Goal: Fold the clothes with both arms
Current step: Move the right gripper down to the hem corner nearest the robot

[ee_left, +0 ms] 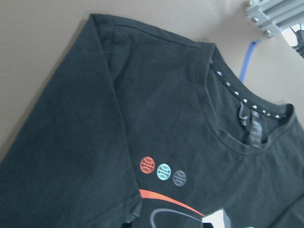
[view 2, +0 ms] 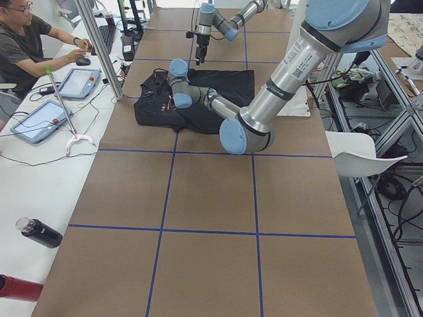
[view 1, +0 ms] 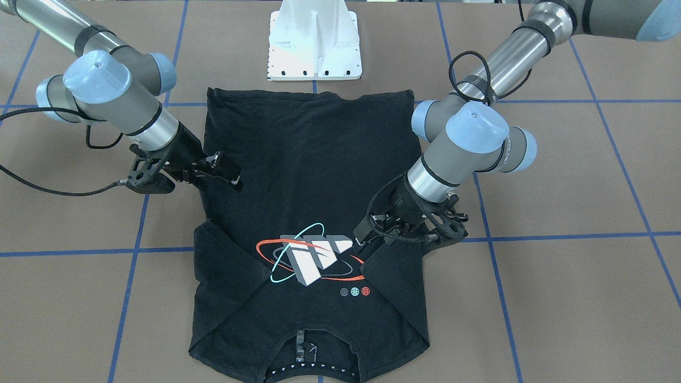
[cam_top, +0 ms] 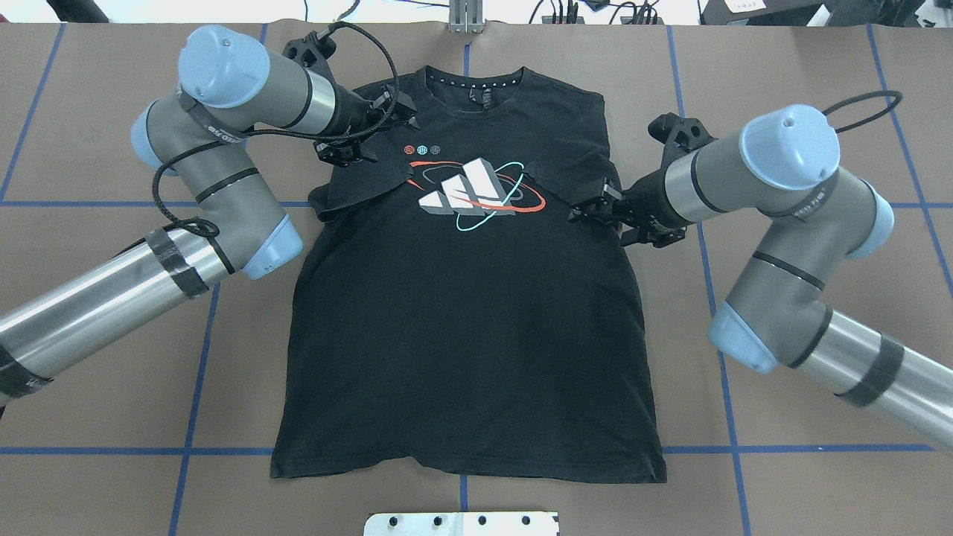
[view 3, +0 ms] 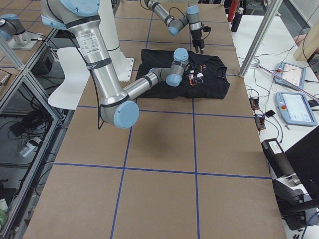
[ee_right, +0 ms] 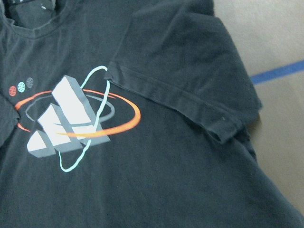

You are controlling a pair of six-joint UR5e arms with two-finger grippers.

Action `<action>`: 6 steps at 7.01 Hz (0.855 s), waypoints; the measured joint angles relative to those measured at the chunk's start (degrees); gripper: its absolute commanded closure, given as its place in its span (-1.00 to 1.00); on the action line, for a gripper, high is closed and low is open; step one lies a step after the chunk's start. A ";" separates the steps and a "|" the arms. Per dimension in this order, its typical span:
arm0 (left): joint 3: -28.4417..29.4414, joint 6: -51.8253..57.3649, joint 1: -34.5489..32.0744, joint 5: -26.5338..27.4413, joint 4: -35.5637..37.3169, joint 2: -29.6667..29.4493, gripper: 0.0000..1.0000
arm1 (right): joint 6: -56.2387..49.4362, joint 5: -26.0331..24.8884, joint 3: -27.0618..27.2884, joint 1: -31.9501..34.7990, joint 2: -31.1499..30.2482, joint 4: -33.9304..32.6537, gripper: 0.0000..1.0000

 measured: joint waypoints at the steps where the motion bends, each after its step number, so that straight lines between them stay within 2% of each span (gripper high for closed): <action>1: -2.89 0.06 0.00 -0.12 0.02 2.16 -0.80 | 4.82 -2.43 4.61 -3.14 -4.65 -0.08 -0.98; 4: -5.29 0.15 -0.08 -0.27 0.00 4.69 -0.82 | 16.58 -16.20 16.61 -17.93 -18.20 -2.99 -0.91; 6: -5.31 0.16 -0.06 -0.23 0.03 5.04 -0.83 | 20.84 -21.92 20.10 -24.80 -23.94 -4.25 -0.86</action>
